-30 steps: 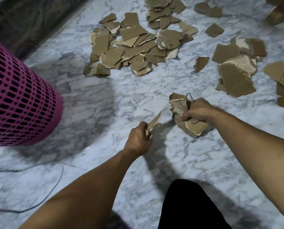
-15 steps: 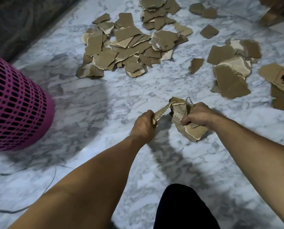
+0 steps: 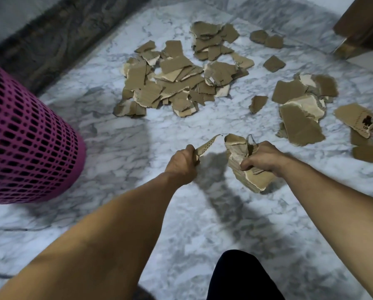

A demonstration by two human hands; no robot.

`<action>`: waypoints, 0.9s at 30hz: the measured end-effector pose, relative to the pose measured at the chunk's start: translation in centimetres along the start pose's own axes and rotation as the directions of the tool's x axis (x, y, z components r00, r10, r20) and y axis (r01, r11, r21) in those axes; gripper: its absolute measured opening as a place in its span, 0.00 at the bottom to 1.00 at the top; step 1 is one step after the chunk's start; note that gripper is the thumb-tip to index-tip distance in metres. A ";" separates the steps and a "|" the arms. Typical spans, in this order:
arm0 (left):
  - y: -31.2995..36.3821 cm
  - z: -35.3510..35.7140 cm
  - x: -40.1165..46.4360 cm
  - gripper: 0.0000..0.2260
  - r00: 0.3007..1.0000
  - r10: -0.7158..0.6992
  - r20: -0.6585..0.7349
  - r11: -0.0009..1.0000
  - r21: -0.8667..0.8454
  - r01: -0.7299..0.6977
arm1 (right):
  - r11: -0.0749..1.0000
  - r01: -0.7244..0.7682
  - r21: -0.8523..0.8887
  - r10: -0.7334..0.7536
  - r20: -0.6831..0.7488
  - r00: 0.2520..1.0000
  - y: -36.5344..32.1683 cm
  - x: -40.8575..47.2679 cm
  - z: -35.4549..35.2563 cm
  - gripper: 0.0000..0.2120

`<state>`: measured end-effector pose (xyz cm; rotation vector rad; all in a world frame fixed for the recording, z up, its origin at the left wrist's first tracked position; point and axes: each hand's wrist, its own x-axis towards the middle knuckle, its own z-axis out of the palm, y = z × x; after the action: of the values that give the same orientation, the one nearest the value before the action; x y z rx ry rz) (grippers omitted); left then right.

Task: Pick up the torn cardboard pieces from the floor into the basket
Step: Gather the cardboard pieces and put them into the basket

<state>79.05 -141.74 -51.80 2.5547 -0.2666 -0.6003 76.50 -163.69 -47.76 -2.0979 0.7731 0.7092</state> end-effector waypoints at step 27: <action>-17.2 -43.9 -18.4 0.04 0.714 -0.485 -0.505 0.858 -0.113 0.502 | 0.810 0.583 0.067 -0.579 0.246 0.777 -44.5 -23.8 14.9 0.12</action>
<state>84.31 -102.93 -19.68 2.7004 0.6281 -0.0482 89.32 -121.99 -18.40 -2.0383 -0.0468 0.6112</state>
